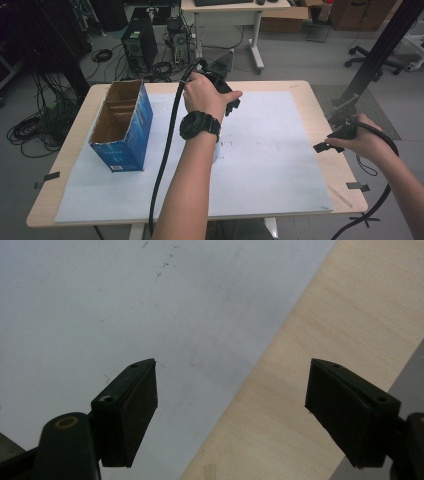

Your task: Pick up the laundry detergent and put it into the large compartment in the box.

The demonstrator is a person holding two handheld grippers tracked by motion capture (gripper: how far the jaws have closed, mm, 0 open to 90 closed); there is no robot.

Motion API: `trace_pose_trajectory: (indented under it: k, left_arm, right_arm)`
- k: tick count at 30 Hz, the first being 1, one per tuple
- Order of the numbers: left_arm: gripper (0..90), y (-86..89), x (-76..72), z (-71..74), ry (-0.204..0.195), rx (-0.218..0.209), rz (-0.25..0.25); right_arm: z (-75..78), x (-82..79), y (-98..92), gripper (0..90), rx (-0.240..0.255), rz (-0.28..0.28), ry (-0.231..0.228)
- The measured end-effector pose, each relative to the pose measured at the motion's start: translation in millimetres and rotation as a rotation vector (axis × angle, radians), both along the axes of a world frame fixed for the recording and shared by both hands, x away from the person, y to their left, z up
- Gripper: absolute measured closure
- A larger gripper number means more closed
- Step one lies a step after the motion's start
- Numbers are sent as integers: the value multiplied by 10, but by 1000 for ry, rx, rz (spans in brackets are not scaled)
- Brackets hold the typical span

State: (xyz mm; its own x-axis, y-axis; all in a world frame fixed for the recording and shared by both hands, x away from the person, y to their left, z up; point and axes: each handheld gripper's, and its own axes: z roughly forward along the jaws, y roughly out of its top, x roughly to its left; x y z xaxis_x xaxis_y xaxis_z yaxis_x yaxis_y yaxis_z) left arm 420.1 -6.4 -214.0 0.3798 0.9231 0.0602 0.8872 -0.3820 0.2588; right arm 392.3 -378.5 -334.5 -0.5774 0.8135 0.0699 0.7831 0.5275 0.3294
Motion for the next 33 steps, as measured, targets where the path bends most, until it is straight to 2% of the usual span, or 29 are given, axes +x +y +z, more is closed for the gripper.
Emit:
trace_pose_trajectory:
  k: [12,33]
  left_arm:
    - [69,-13,-13,-97,18,1,-14]
    - [90,12,-27,-251,46,-9,6]
  right_arm:
    - [-41,3,-18,211,0,-7,8]
    - [-50,4,18,211,-5,-1,11]
